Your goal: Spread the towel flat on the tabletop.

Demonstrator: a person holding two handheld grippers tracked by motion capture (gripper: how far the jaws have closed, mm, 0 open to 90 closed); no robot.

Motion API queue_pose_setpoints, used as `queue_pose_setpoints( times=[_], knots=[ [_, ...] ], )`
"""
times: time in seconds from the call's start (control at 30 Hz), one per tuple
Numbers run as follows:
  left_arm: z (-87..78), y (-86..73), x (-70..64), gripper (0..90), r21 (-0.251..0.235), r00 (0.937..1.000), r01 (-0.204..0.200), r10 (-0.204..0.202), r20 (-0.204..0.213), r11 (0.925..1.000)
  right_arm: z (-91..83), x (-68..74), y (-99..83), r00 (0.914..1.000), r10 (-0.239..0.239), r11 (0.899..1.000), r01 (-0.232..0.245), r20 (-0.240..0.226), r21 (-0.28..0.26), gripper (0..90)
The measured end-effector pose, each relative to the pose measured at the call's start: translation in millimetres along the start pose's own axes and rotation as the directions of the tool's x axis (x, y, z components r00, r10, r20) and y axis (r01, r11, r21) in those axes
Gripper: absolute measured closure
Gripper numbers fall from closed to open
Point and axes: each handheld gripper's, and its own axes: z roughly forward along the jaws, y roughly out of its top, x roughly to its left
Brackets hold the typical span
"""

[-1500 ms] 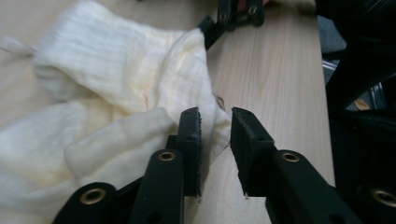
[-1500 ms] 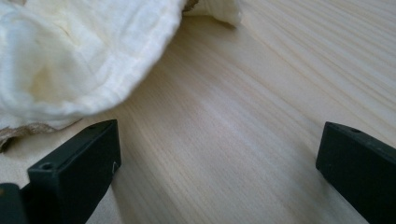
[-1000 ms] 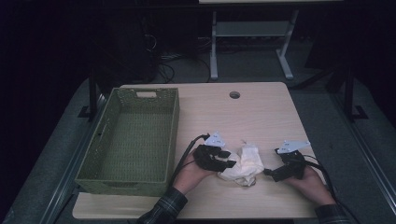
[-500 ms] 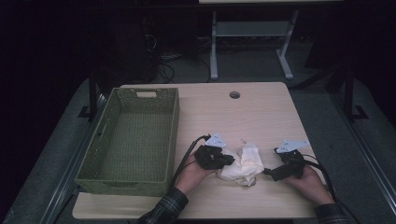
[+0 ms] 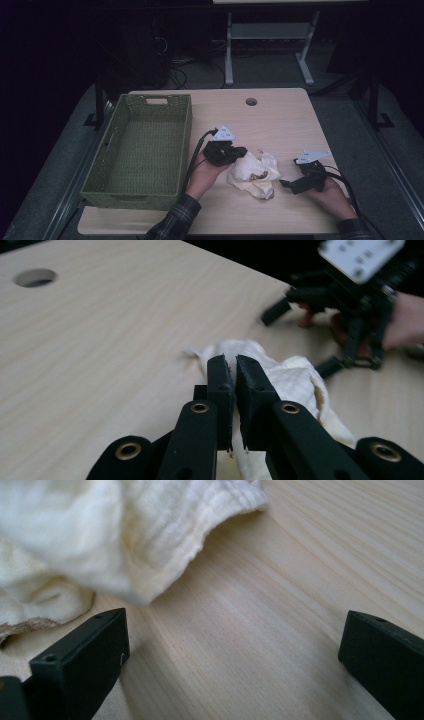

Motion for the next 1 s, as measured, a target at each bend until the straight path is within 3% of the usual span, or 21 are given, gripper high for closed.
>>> queue_pose_setpoints(
  times=[0.03, 0.13, 0.27, 0.53, 0.6, 0.67, 0.73, 0.8, 0.9, 1.0],
  knots=[
    [0.4, 5.2, 5.1, 84.7, -0.012, 0.9995, 0.006, -0.006, -0.029, 0.9999, 0.1, 0.2, 0.0, 1.0, 0.002, 1.0, -0.002, -0.001, -0.001, 0.0],
    [1.0, 10.2, 10.7, 84.7, -0.017, 0.9984, 0.012, -0.013, -0.055, 0.9998, 0.1, 0.2, 0.0, 1.0, 0.003, 1.0, -0.003, -0.001, -0.001, 0.0],
    [5.8, 17.8, 24.9, 84.7, -0.026, 0.9922, 0.026, -0.028, -0.121, 0.9993, -0.1, -0.1, -0.1, 1.0, -0.003, 1.0, 0.003, -0.001, 0.0, 0.0],
    [14.2, 14.3, 42.4, 84.7, -0.018, 0.9821, 0.068, -0.07, -0.175, 0.9975, -0.5, 0.5, 0.1, 1.0, -0.004, 1.0, 0.004, -0.003, 0.006, 0.1],
    [16.7, 11.0, 41.6, 84.7, -0.021, 0.9807, 0.078, -0.081, -0.178, 0.9967, -5.9, -1.5, 5.4, 0.9994, -0.027, 0.999, 0.028, -0.021, 0.026, 22.6],
    [17.0, 9.6, 40.5, 84.7, -0.011, 0.9821, 0.071, -0.072, -0.174, 0.9974, -8.4, -7.1, 12.1, 0.9993, -0.021, 0.999, 0.022, -0.03, 0.038, 27.8],
    [16.3, 9.5, 38.9, 84.6, -0.007, 0.9829, 0.064, -0.065, -0.173, 0.9979, -10.5, -14.3, 19.7, 0.9991, -0.011, 1.0, 0.012, -0.04, 0.01, 36.7],
    [15.7, 9.6, 38.2, 84.6, -0.006, 0.9833, 0.061, -0.061, -0.171, 0.9981, -10.1, -18.0, 24.5, 0.9987, -0.006, 1.0, 0.006, -0.05, 0.001, 37.8],
    [13.2, 10.1, 38.2, 84.6, -0.013, 0.9837, 0.061, -0.062, -0.169, 0.998, -1.6, -30.3, 44.0, 0.9993, -0.018, 1.0, 0.018, -0.031, -0.022, 46.1],
    [13.1, 10.0, 38.4, 84.6, -0.017, 0.9837, 0.062, -0.064, -0.168, 0.998, 8.8, -37.9, 58.8, 0.9987, -0.019, 0.999, 0.018, -0.048, -0.03, 51.9]
  ],
)
